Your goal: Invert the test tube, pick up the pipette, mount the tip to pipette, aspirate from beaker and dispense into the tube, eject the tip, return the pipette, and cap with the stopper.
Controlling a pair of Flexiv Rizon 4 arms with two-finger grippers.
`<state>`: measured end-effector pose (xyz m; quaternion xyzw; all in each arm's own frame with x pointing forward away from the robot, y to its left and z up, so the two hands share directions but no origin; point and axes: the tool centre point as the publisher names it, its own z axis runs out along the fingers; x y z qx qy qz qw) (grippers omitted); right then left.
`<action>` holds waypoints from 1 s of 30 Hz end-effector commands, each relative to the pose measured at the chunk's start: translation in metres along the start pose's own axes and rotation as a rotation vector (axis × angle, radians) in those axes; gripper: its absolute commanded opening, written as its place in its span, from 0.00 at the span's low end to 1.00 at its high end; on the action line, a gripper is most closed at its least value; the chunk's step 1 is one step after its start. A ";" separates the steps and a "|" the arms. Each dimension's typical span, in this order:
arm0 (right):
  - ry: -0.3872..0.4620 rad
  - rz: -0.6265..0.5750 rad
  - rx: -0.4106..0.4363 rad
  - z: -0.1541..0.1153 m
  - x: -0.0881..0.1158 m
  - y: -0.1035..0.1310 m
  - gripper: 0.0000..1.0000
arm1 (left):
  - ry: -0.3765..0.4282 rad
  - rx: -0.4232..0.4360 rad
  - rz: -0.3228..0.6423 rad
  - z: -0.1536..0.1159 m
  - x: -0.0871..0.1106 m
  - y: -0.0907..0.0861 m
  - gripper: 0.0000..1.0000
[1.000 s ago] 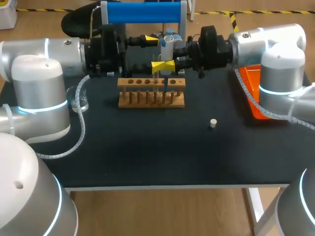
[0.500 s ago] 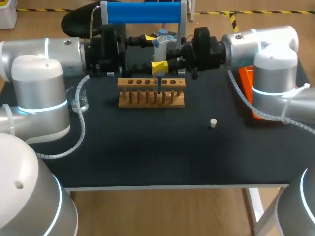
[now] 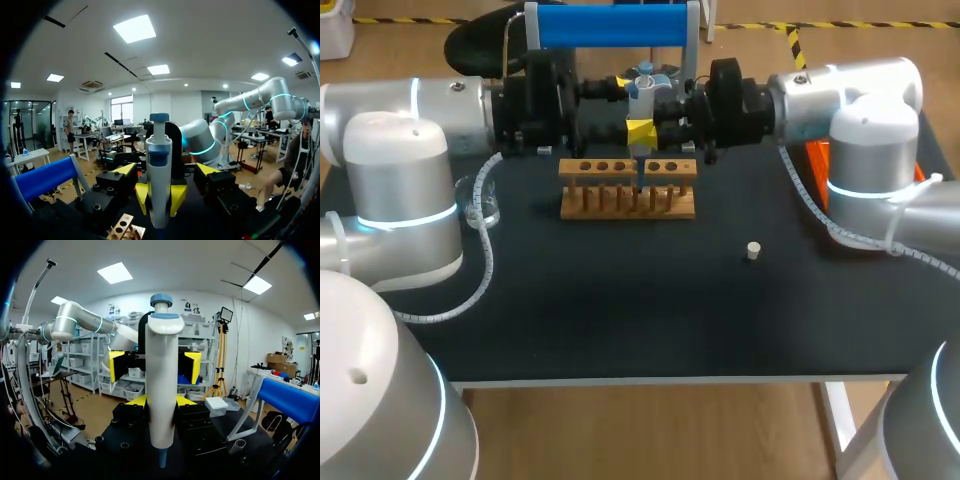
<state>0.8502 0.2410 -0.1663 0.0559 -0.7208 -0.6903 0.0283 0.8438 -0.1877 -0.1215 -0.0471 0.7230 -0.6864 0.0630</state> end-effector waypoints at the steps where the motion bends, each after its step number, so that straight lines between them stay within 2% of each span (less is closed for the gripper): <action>1: -0.013 -0.001 -0.008 0.002 0.001 0.000 0.00 | 0.001 0.000 0.000 0.000 0.000 0.000 0.49; 12: -0.014 -0.004 -0.015 0.003 0.001 0.000 0.00 | 0.001 0.000 0.000 0.000 0.000 0.000 0.43; 13: -0.014 -0.004 -0.016 0.004 0.001 0.000 0.00 | 0.001 0.000 0.000 0.000 0.000 0.000 0.40; 14: -0.014 -0.004 -0.016 0.004 0.001 0.000 0.00 | 0.001 0.000 0.000 0.000 0.000 0.000 0.33; 15: -0.013 -0.005 -0.016 0.004 0.001 0.000 0.00 | 0.001 0.000 0.000 0.000 0.000 0.000 0.24; 16: -0.013 -0.005 -0.017 0.004 0.001 0.000 0.00 | 0.001 0.000 0.000 0.000 0.000 0.000 0.08; 17: -0.012 -0.006 -0.017 0.004 0.001 0.000 0.00 | 0.001 0.000 0.000 0.000 0.000 0.000 0.00; 25: -0.008 -0.009 -0.015 0.004 0.001 0.000 0.00 | 0.001 0.000 0.000 0.000 0.000 0.000 0.00; 26: -0.007 -0.009 -0.015 0.004 0.001 0.000 0.05 | 0.001 0.000 0.000 0.000 0.000 0.000 0.00; 28: -0.001 -0.009 -0.016 0.004 0.001 0.000 0.29 | 0.001 0.000 0.000 0.000 0.000 0.000 0.00; 29: 0.003 -0.009 -0.018 0.004 0.001 0.000 0.49 | 0.001 0.000 0.000 0.000 0.000 0.000 0.00; 30: 0.008 -0.010 -0.017 0.003 0.001 0.001 0.58 | 0.001 0.000 0.000 0.000 0.000 0.000 0.00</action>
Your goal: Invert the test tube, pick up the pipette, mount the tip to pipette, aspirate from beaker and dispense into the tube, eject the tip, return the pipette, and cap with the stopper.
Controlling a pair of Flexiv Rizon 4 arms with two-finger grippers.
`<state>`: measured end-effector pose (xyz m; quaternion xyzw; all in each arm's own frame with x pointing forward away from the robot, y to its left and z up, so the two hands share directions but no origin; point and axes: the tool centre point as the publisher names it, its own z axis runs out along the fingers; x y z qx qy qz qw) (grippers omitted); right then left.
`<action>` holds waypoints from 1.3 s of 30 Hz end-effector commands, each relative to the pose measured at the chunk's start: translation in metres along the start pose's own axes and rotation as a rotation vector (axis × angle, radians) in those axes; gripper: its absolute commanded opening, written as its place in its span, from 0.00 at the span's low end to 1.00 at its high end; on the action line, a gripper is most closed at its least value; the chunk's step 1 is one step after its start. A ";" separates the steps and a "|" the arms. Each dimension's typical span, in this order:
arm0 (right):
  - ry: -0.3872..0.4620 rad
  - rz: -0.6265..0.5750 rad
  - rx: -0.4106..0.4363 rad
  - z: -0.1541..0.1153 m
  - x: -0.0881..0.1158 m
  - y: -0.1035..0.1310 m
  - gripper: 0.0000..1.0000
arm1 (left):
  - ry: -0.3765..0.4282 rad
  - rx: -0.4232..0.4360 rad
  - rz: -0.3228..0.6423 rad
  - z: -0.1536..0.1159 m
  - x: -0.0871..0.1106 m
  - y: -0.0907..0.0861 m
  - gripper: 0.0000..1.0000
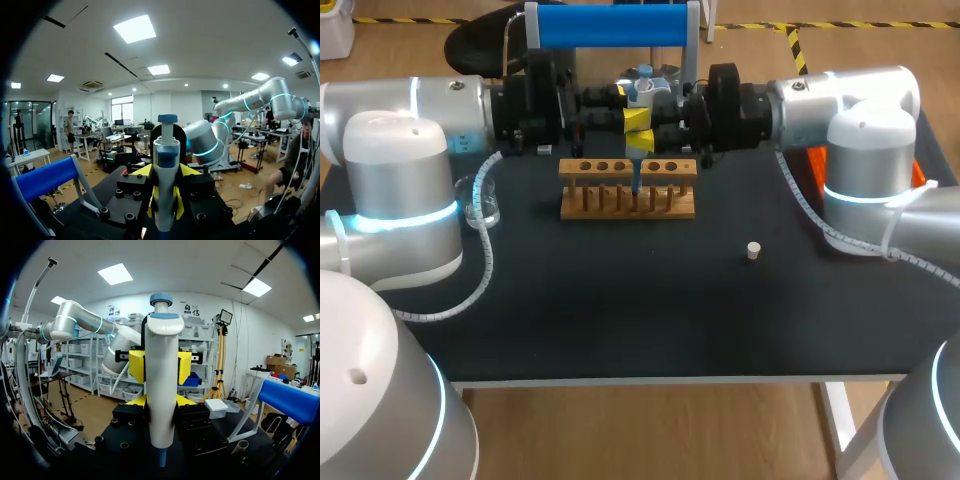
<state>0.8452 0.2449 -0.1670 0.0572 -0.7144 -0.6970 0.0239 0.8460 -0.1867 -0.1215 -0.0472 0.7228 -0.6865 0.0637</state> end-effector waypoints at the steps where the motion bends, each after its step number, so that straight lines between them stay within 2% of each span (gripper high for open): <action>1: 0.015 -0.002 0.001 -0.001 -0.003 0.001 0.76 | 0.002 -0.001 -0.001 0.000 0.002 0.000 0.00; 2: 0.016 -0.003 0.002 -0.002 -0.003 0.002 0.95 | 0.002 -0.001 -0.001 0.000 0.002 0.000 0.00; 3: 0.016 -0.004 0.001 -0.002 -0.003 0.002 1.00 | 0.002 -0.001 -0.001 0.000 0.002 0.000 0.00; 10: 0.014 -0.009 -0.001 -0.014 -0.002 0.004 1.00 | 0.002 -0.001 -0.001 0.000 0.002 0.000 0.00; 20: -0.044 -0.044 0.026 -0.068 -0.014 0.003 1.00 | 0.002 -0.001 -0.001 0.000 0.002 0.000 0.00; 23: -0.095 -0.040 0.056 -0.087 -0.027 0.001 1.00 | 0.002 -0.001 -0.001 0.000 0.002 0.000 0.00; 26: -0.154 -0.024 0.107 -0.099 -0.049 0.001 1.00 | 0.002 -0.001 -0.001 0.000 0.002 0.000 0.00; 34: -0.271 -0.009 0.170 -0.103 -0.115 0.005 1.00 | 0.002 -0.001 -0.001 0.000 0.002 0.000 0.00; 39: -0.309 0.018 0.203 -0.099 -0.142 -0.003 1.00 | 0.002 -0.001 -0.001 0.000 0.002 0.000 0.00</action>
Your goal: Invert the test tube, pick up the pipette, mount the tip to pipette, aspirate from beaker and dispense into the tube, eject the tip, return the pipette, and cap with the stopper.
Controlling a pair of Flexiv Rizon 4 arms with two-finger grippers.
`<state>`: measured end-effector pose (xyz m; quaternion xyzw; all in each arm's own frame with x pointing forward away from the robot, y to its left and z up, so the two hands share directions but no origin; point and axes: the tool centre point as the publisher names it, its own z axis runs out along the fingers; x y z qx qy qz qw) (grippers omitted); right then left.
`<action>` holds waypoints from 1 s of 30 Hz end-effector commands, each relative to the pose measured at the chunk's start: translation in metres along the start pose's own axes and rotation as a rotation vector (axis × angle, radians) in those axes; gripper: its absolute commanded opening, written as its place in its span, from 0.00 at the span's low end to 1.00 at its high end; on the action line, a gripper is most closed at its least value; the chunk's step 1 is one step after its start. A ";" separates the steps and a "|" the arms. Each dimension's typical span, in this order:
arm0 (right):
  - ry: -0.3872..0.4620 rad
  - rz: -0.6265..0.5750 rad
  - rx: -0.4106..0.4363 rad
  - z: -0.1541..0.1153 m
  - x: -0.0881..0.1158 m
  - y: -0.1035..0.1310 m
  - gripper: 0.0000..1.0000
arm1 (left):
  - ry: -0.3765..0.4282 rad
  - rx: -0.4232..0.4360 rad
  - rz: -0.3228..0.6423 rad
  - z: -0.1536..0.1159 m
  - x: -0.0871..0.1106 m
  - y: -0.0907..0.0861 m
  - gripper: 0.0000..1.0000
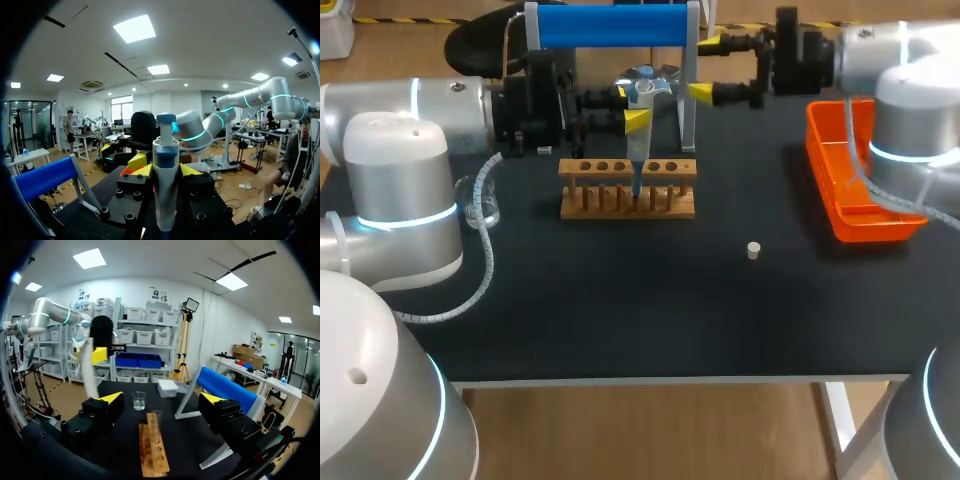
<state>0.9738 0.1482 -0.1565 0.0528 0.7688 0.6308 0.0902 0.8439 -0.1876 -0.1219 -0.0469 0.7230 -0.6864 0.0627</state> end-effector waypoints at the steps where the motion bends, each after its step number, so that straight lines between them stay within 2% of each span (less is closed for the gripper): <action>1: -0.002 0.009 0.036 0.023 -0.024 -0.004 1.00 | 0.000 0.000 0.000 0.000 0.000 0.000 0.00; 7: -0.041 0.017 0.067 0.038 -0.049 -0.009 1.00 | 0.000 0.000 0.000 0.000 0.000 0.000 0.00; 13: -0.070 0.021 0.077 0.048 -0.064 -0.010 1.00 | 0.000 0.000 0.000 0.000 0.000 0.000 0.00; 30: -0.102 0.018 0.095 0.062 -0.068 -0.018 1.00 | 0.000 0.000 0.000 0.000 0.000 0.000 0.00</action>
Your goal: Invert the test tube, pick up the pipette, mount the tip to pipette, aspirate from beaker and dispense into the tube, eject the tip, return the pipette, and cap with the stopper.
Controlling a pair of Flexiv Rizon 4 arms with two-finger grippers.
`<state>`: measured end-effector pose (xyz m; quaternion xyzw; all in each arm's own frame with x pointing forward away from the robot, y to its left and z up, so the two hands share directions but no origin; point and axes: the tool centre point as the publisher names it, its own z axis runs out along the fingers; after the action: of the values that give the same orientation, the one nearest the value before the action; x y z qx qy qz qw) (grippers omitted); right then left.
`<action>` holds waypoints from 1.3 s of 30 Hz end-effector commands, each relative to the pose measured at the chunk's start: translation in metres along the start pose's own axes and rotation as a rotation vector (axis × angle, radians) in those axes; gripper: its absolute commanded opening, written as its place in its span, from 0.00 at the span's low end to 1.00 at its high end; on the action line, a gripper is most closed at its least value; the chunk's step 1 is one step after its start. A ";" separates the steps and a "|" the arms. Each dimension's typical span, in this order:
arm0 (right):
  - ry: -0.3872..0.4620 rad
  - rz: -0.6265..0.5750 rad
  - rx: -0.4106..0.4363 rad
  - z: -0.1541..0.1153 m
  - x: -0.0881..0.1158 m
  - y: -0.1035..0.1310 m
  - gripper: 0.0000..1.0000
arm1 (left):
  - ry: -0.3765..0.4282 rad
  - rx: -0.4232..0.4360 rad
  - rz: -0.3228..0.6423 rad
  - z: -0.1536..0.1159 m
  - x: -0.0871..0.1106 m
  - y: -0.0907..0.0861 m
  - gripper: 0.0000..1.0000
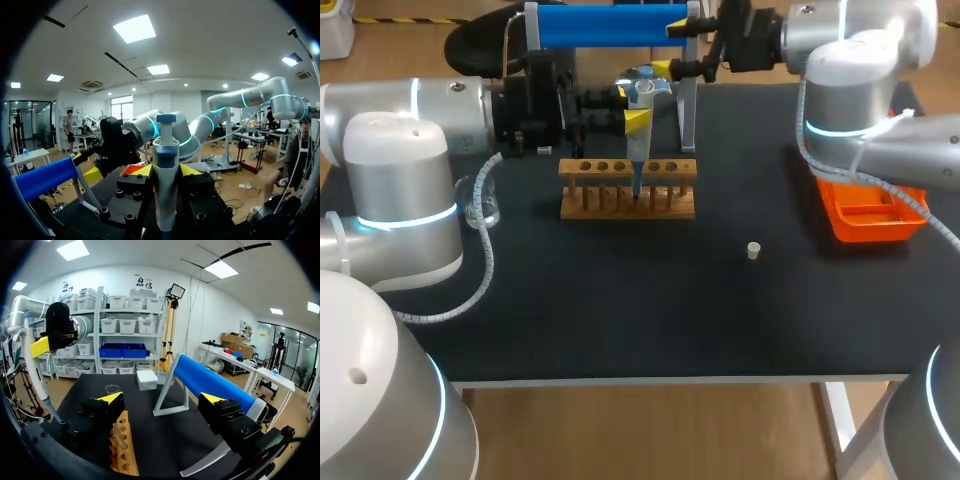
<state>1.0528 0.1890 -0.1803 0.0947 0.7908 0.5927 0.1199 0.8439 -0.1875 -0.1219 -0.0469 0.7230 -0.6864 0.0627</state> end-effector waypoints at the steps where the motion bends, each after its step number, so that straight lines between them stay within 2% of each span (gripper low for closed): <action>1: -0.005 -0.002 0.005 0.002 0.001 0.000 1.00 | 0.000 0.000 0.000 0.000 0.000 0.000 0.00; 24: -0.010 -0.012 -0.006 -0.001 0.003 0.002 1.00 | 0.000 0.000 0.000 0.000 0.000 0.000 0.00; 26: -0.010 -0.012 -0.006 -0.001 0.003 0.002 1.00 | -0.030 -0.010 -0.015 -0.002 -0.005 -0.001 0.00; 28: -0.010 -0.012 -0.006 -0.001 0.003 0.002 1.00 | -0.071 0.023 -0.033 -0.010 -0.012 -0.003 0.00; 32: -0.010 -0.012 -0.006 -0.001 0.003 0.002 1.00 | -0.185 0.013 -0.041 -0.031 -0.029 -0.005 0.00; 36: -0.010 -0.012 -0.006 -0.001 0.003 0.002 1.00 | -0.289 0.017 -0.041 -0.055 -0.050 -0.004 0.00; 39: -0.010 -0.012 -0.006 -0.001 0.003 0.002 1.00 | -0.334 0.016 -0.034 -0.070 -0.068 -0.003 0.00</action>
<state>1.0499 0.1900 -0.1788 0.0922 0.7884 0.5946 0.1279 0.9026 -0.1188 -0.1144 -0.1621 0.7049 -0.6738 0.1514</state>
